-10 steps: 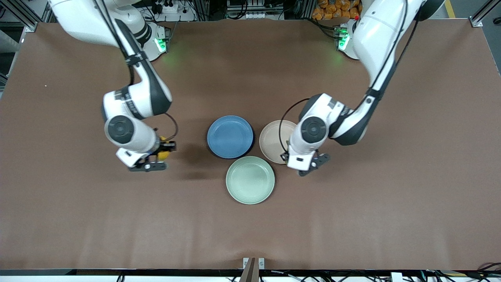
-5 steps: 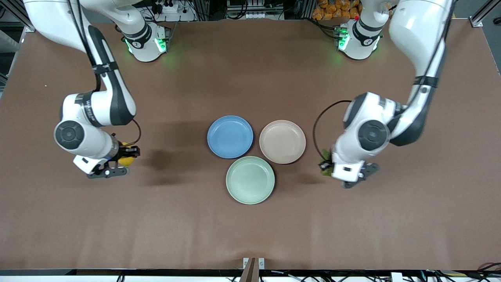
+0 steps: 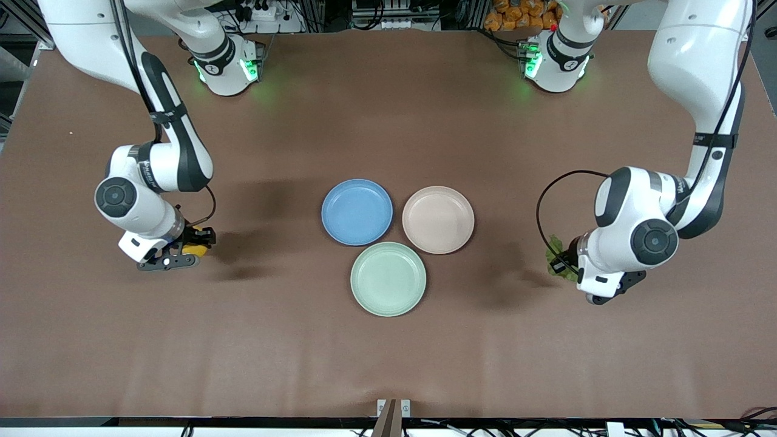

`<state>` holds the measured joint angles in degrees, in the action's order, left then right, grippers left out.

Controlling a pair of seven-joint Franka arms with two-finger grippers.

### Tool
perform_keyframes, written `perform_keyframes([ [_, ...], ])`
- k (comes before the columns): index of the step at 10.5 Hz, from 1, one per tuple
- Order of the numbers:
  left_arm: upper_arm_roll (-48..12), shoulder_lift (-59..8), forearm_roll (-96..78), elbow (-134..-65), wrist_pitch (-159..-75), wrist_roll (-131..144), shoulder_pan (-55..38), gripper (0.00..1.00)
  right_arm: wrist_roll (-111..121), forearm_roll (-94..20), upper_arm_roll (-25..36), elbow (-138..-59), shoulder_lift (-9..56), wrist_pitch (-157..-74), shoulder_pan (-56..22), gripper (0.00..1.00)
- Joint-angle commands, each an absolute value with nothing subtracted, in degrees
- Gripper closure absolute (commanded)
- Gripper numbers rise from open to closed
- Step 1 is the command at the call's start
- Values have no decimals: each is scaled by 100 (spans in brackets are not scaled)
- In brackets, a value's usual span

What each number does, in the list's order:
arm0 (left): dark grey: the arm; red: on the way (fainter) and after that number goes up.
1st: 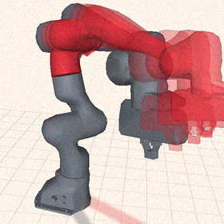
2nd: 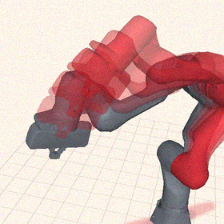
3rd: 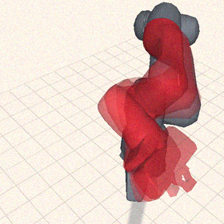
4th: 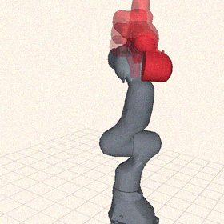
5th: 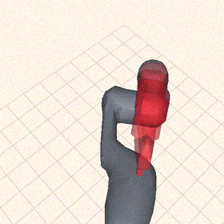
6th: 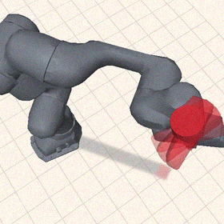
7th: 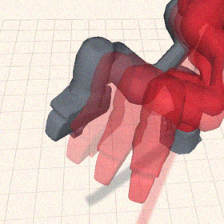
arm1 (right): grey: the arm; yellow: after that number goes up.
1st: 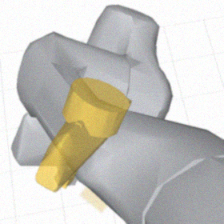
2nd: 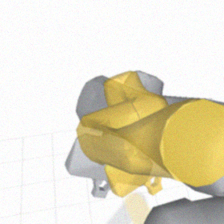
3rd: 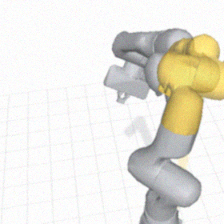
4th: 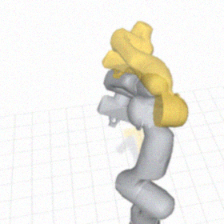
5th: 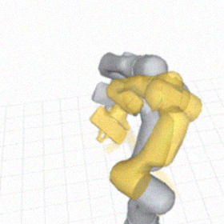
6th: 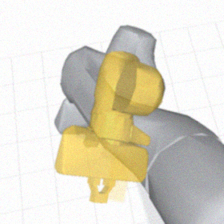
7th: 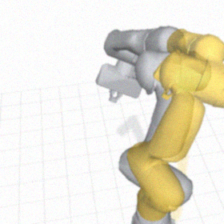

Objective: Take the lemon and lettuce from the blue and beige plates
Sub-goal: 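Lift the lemon with the right gripper while the left gripper lifts lettuce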

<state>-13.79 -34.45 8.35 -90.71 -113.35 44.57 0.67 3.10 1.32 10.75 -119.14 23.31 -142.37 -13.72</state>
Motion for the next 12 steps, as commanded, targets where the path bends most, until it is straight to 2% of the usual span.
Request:
perform_keyframes([
  [1, -1441, -3472, 1046, -9079, -11294, 4124, 236, 13, 448, 62, 1037, -12199, 2416, -14808, -1301, 69],
  [2, -1441, -3454, 1046, -9079, -11294, 3922, 333, 0, 448, 62, 1037, -12208, 2487, -14879, -1301, 69],
  [6, -1389, -3025, 1229, -9000, -11066, 3595, 396, 0, 448, 62, 1037, -12164, 2715, -15021, -1318, 64],
  [7, -1397, -2771, 1257, -9009, -11031, 3342, 396, 0, 448, 62, 1037, -12147, 2751, -15021, -1318, 56],
  [9, -1397, -2235, 1248, -8991, -10777, 2395, 422, 0, 440, 53, 1037, -12085, 2760, -15021, -1310, 2],
  [12, -1511, -1584, 1143, -8754, -10013, 2241, 404, 0, 422, 53, 1037, -11927, 2699, -14898, -1344, 0],
])
